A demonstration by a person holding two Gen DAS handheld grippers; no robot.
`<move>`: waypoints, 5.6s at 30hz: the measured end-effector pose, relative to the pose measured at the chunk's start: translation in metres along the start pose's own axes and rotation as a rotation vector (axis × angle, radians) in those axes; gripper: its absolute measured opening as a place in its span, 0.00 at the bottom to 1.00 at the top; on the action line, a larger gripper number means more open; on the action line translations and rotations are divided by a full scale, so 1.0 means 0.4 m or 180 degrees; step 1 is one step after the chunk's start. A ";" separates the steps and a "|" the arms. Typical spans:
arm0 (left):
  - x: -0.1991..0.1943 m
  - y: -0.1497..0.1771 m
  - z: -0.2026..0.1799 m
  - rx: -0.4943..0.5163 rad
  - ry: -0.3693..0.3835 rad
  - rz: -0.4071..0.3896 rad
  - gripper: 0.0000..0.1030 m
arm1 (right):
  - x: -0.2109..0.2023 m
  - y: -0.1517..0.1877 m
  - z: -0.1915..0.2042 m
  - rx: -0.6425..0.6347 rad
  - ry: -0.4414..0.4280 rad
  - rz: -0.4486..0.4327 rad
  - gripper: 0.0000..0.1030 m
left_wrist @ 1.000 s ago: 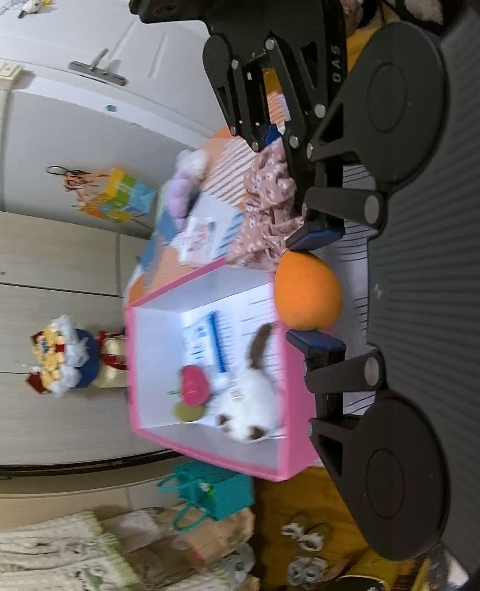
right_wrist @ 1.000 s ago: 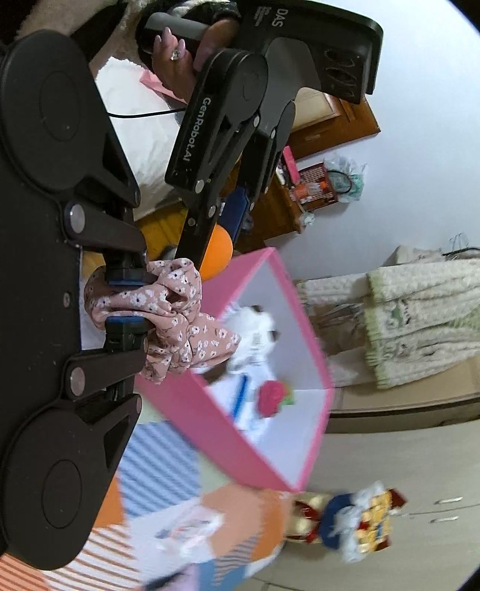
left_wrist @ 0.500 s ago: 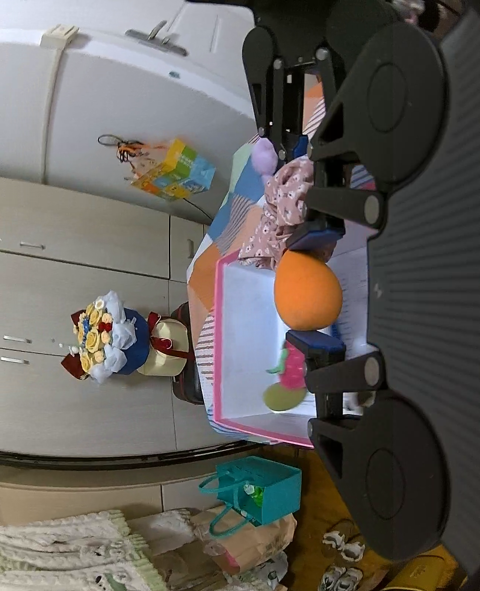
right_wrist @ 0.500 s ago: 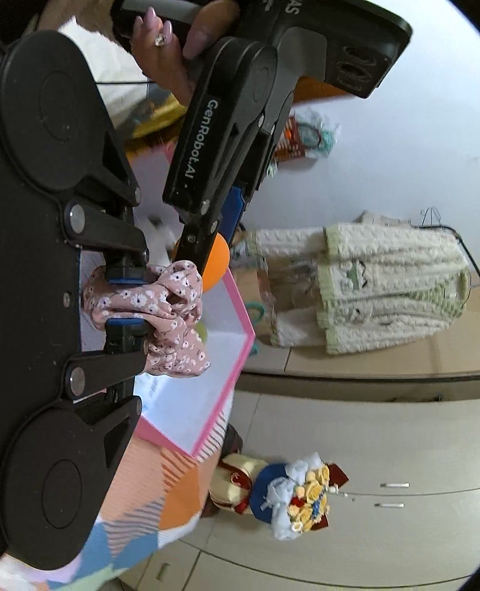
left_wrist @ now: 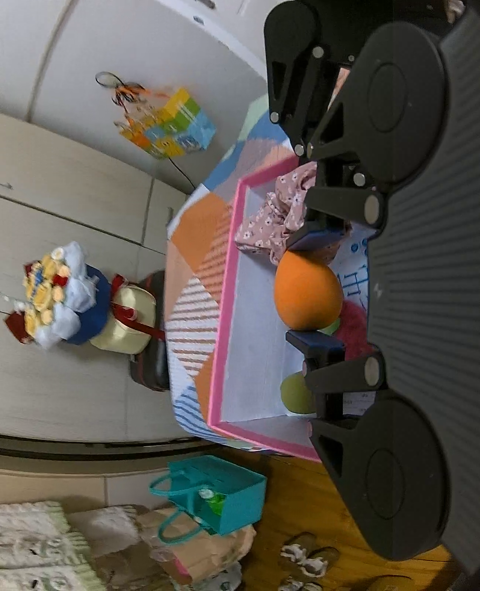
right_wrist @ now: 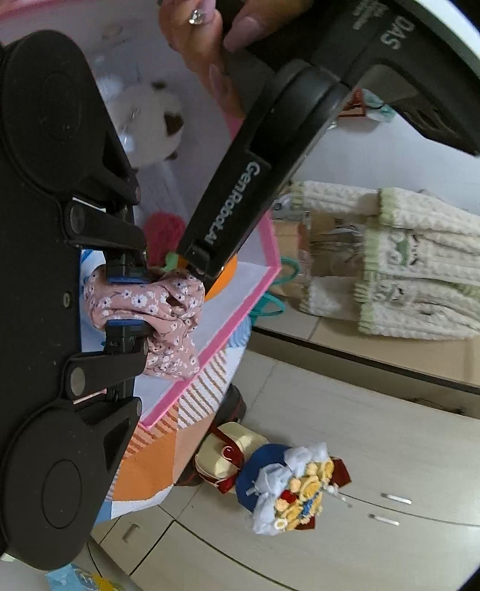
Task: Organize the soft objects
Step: 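Open the left tool over the box while the right tool drops the scrunchie in, then move the left tool to the white wipes tube while the right tool reaches the white bath puff, then close the left tool on the white tube while the right tool grasps the mesh bath puff, then lift the white tube with the left tool while the right tool lifts the bath puff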
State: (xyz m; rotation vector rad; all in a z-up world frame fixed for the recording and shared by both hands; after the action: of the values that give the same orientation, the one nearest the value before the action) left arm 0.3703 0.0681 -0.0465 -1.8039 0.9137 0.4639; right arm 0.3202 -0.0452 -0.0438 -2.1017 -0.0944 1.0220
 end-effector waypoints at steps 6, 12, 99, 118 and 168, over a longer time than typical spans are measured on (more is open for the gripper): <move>0.046 -0.002 0.026 -0.0176 -0.0059 0.0128 0.47 | 0.040 0.004 0.017 -0.0260 0.0088 0.0168 0.29; 0.015 -0.002 0.023 -0.0131 -0.0043 -0.0002 0.70 | 0.034 0.007 0.017 -0.0273 0.0254 0.0198 0.62; 0.130 0.398 -0.468 0.0312 -0.0121 -0.0690 0.87 | -0.307 0.695 -0.275 0.1291 0.0946 0.0023 0.71; 0.269 0.365 -0.447 0.0045 -0.0693 -0.1013 0.95 | -0.192 0.751 -0.325 0.1500 0.0666 0.0106 0.83; -0.073 0.533 -0.391 0.0311 0.0065 -0.0651 0.18 | -0.452 0.686 -0.009 0.1596 0.1268 0.0165 0.22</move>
State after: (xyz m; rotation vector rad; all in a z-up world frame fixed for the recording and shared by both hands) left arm 0.1736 -0.1044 -0.0942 -1.7927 0.7431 0.2671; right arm 0.1316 -0.3052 -0.1130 -1.8023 0.3786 0.5603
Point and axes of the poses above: each gripper's, at about its wrist camera, not at the fingertips, and x roughly the way its jaws point, z to its left, y to its underside, the point moved 5 cm from there along x, roughly the way its jaws point, and after that the axes turned 14 degrees about -x, right-handed, at the moved point
